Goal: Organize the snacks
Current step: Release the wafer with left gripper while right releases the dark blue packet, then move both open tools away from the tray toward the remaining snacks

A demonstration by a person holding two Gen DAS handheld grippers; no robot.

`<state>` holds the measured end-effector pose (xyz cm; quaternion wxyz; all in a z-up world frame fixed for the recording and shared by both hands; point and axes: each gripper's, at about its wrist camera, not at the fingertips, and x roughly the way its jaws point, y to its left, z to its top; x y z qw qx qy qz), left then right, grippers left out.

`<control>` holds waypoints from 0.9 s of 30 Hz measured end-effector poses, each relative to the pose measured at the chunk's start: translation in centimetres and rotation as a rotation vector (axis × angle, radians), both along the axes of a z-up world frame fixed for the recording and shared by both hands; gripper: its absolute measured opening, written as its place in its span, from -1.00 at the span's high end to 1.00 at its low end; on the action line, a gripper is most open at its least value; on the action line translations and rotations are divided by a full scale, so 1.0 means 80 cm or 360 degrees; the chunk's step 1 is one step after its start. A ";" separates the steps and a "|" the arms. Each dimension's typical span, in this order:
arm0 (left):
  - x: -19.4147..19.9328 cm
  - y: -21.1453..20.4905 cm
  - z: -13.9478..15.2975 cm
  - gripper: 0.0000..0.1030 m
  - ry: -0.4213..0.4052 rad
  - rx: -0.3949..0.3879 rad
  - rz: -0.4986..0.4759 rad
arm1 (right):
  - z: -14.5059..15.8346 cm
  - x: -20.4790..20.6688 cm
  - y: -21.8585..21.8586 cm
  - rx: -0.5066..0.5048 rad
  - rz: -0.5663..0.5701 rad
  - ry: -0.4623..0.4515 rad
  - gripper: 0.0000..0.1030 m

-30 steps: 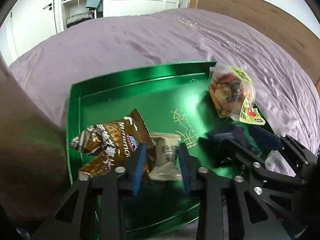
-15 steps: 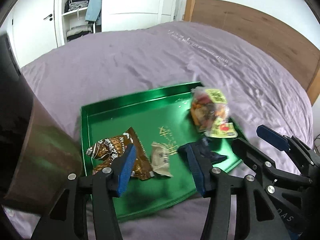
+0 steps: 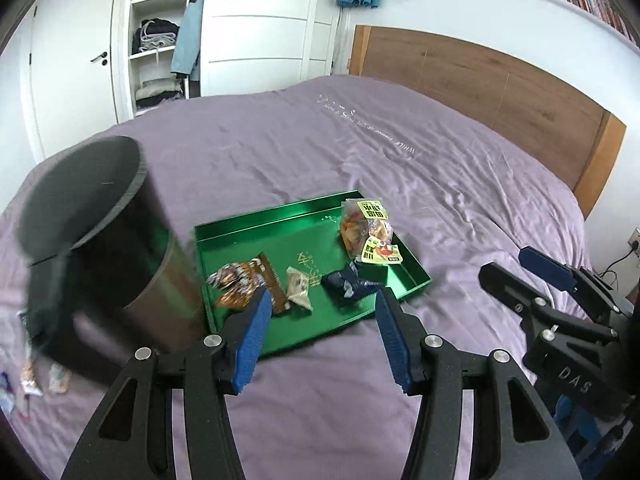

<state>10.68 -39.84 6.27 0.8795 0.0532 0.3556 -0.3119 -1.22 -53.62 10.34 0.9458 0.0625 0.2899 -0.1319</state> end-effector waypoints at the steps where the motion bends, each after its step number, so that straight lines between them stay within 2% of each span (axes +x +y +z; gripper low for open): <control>1: -0.007 0.008 0.005 0.06 -0.0008 -0.0003 0.0002 | 0.006 -0.008 0.006 -0.0001 0.0003 -0.0006 -0.55; 8: -0.064 0.081 0.038 0.06 -0.0064 -0.0022 0.0088 | 0.038 -0.069 0.060 0.0000 0.0046 -0.0063 -0.55; 15: -0.104 0.169 0.052 0.06 -0.0111 -0.0055 0.0224 | 0.054 -0.108 0.133 -0.0027 0.0166 -0.0065 -0.55; 22: -0.123 0.267 0.036 0.06 -0.0102 -0.0061 0.0424 | 0.059 -0.124 0.214 -0.0046 0.0330 -0.0062 -0.55; 27: -0.129 0.359 0.014 0.06 -0.0093 -0.0021 0.0616 | 0.058 -0.119 0.273 -0.0046 0.0470 -0.0045 -0.55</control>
